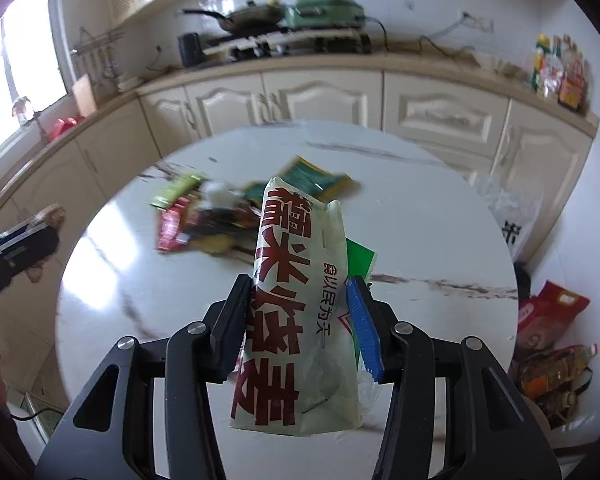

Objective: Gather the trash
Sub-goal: 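Lift the ginger root and rice-cracker bag off the table with both grippers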

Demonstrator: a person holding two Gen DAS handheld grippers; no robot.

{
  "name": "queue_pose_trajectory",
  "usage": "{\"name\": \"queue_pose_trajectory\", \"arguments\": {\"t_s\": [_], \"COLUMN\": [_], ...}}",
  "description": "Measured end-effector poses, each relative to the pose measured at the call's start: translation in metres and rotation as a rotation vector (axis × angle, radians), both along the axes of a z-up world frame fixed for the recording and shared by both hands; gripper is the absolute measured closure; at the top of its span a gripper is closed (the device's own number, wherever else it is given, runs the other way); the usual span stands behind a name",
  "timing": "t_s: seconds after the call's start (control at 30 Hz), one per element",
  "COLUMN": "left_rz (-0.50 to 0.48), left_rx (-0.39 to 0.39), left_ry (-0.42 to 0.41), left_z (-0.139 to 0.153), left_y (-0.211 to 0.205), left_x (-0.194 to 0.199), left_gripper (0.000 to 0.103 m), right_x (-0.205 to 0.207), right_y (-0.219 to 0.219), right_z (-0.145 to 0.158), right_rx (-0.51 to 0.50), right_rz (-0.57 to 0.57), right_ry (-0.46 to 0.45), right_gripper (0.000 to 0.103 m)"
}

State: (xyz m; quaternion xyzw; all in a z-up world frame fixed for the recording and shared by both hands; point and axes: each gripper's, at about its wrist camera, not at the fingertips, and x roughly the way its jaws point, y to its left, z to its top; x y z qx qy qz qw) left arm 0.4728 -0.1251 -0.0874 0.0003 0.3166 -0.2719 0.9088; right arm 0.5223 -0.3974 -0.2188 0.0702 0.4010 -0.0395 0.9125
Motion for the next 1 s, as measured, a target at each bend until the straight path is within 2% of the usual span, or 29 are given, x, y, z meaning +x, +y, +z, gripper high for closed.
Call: {"name": "queue_pose_trajectory", "arguments": {"t_s": [0.03,0.07,0.1,0.17,0.3,0.4,0.43,0.47,0.5,0.53,0.67,0.77,0.83,0.93,1.0], "left_rz": [0.012,0.029,0.041,0.066,0.065,0.065,0.066,0.067,0.066,0.063,0.062,0.065,0.066,0.067,0.069], "left_rx": [-0.002,-0.005,-0.006,0.011,0.038,0.03,0.03,0.031,0.032,0.033,0.027,0.025,0.024,0.016,0.011], "left_ry": [-0.006,-0.012,-0.014,-0.012,0.033,0.063,0.07,0.068,0.066,0.067,0.079,0.083,0.085,0.09,0.093], "left_z": [0.003,0.006,0.008,0.006,-0.008,-0.01,-0.009,-0.007,-0.006,-0.004,-0.002,-0.001,-0.002,-0.002,-0.004], "left_y": [0.012,0.026,0.036,0.053,0.071,0.08,0.082,0.084,0.085,0.083,0.086,0.083,0.085,0.084,0.084], "left_x": [-0.009,-0.018,-0.024,-0.034,-0.055,-0.058,-0.059,-0.062,-0.064,-0.062,-0.054,-0.043,-0.037,-0.032,-0.029], "left_gripper": [0.068,0.068,0.068,0.068,0.068,0.068,0.068,0.068,0.068,0.068,0.068,0.068,0.068,0.068,0.068], "right_x": [-0.002,-0.004,-0.005,0.0,0.022,0.021,0.019,0.019,0.017,0.017,0.034,0.047,0.053,0.059,0.063], "right_y": [0.01,0.021,0.037,0.062,0.076,0.089,0.092,0.098,0.104,0.109,0.122,0.127,0.123,0.115,0.113], "right_z": [0.009,0.017,0.026,0.033,0.002,-0.021,-0.024,-0.024,-0.025,-0.028,-0.04,-0.055,-0.061,-0.064,-0.065], "right_rx": [0.001,0.003,0.001,-0.077,-0.038,0.009,0.016,0.01,-0.014,-0.036,-0.063,-0.112,-0.112,-0.103,-0.095], "right_rz": [0.016,0.036,0.066,0.071,0.081,0.141,0.157,0.175,0.193,0.204,0.279,0.292,0.288,0.295,0.317], "right_ry": [-0.009,-0.023,-0.036,-0.037,0.058,0.09,0.092,0.087,0.08,0.076,0.114,0.149,0.164,0.167,0.166], "right_gripper": [0.095,0.101,0.102,0.102,0.099,0.086,0.071,0.046,0.037,0.033,0.037,0.04,0.042,0.053,0.053]}}
